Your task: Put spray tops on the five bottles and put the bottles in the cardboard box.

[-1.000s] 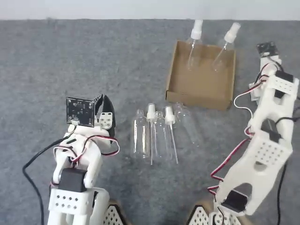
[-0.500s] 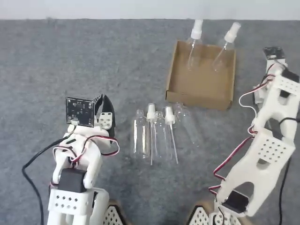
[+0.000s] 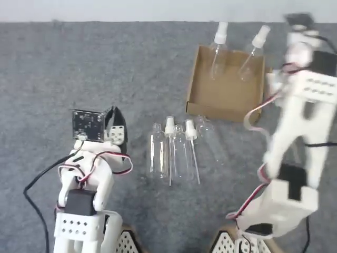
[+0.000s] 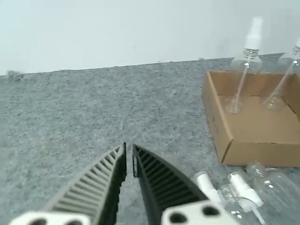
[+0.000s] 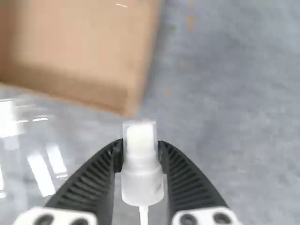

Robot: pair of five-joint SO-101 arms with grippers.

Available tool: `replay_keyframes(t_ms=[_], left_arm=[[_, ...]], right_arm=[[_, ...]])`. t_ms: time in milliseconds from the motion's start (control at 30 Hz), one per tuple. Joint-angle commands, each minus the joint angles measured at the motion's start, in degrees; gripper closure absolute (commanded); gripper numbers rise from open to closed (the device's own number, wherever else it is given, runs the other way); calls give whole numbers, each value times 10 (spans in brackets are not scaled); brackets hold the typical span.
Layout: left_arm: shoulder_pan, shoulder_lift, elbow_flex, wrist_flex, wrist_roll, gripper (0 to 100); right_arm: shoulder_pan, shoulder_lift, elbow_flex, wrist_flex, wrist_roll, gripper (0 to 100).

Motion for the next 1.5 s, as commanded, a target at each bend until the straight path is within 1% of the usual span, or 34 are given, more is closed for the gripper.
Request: replay_keyframes(t_ms=[0, 100, 167, 233, 267, 367, 433, 533, 667, 767, 867, 933, 1067, 1200, 1267, 1367, 1467], left_arm=[[-40, -7, -29, -2, -1, 988], [-78, -7, -47, 46, -3, 988], [-127, -10, -55, 70, -22, 988], [-182, -7, -58, 75, -54, 988], [-208, -7, -58, 75, -70, 988], [-265, -6, -53, 75, -100, 988], [-283, -6, -47, 75, -106, 988], [-282, -6, -27, 75, -120, 988], [-282, -9, 3, 55, -121, 988], [-282, -10, 25, 35, -137, 987], [-282, -7, 36, 35, -159, 987], [-282, -9, 39, 35, -159, 987], [-282, -7, 39, 35, -159, 987], [-283, -7, 33, 55, -161, 986], [-283, -2, 14, 75, -159, 986], [-280, 36, -51, 128, -159, 984], [-243, 112, -131, 186, -161, 984]], right_arm=[[-153, -73, -35, 26, -75, 972], [-292, -70, -34, 15, -149, 970], [-371, -50, -33, -15, -199, 970], [-425, -17, -32, -57, -239, 969], [-441, 4, -32, -75, -257, 969], [-467, 79, -33, -129, -295, 968], [-475, 133, -33, -167, -320, 967], [-489, 198, -36, -221, -349, 966], [-502, 240, -36, -261, -397, 957], [-502, 264, -35, -265, -429, 887], [-502, 284, -35, -270, -430, 811], [-502, 292, -35, -271, -430, 786], [-499, 289, -35, -262, -427, 779], [-473, 228, -46, -188, -422, 781], [-457, 183, -51, -136, -381, 781], [-435, 117, -51, -72, -303, 781], [-405, 61, -51, -4, -241, 781]])
